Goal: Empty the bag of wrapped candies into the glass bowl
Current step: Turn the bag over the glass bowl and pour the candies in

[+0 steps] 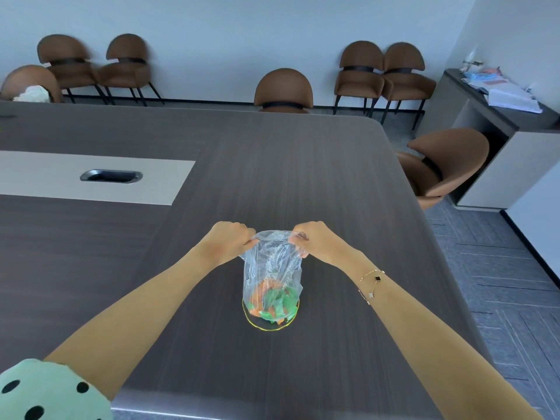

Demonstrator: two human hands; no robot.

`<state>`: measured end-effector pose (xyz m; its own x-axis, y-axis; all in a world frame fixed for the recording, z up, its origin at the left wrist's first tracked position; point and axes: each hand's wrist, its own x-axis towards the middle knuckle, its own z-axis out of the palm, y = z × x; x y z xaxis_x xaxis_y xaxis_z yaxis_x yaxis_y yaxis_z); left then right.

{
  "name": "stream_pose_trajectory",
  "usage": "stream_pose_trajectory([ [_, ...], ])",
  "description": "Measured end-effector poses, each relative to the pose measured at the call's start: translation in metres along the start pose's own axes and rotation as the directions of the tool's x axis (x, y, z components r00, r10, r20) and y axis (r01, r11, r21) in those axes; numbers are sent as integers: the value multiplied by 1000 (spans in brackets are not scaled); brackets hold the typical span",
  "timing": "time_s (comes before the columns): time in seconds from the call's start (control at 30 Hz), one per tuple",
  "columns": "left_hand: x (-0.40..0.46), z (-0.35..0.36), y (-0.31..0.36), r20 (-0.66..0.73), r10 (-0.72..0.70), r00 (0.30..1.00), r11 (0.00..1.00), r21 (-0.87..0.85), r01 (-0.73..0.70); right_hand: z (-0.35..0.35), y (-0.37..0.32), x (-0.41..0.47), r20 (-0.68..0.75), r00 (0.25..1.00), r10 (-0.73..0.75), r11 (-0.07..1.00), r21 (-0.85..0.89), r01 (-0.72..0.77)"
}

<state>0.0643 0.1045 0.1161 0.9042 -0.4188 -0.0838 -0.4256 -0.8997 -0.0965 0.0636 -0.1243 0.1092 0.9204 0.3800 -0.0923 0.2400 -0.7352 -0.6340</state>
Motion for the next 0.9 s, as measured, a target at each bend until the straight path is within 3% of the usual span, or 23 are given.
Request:
stream_pose_trajectory([
  [0.7, 0, 1, -6, -49, 47, 998, 999, -7, -47, -7, -7, 1, -16, 1000, 15, 1000, 23, -15],
  [0.9, 2, -12, -22, -157, 20, 987, 998, -60, -30, -24, -22, 12, -41, 999, -22, 999, 45, 23],
])
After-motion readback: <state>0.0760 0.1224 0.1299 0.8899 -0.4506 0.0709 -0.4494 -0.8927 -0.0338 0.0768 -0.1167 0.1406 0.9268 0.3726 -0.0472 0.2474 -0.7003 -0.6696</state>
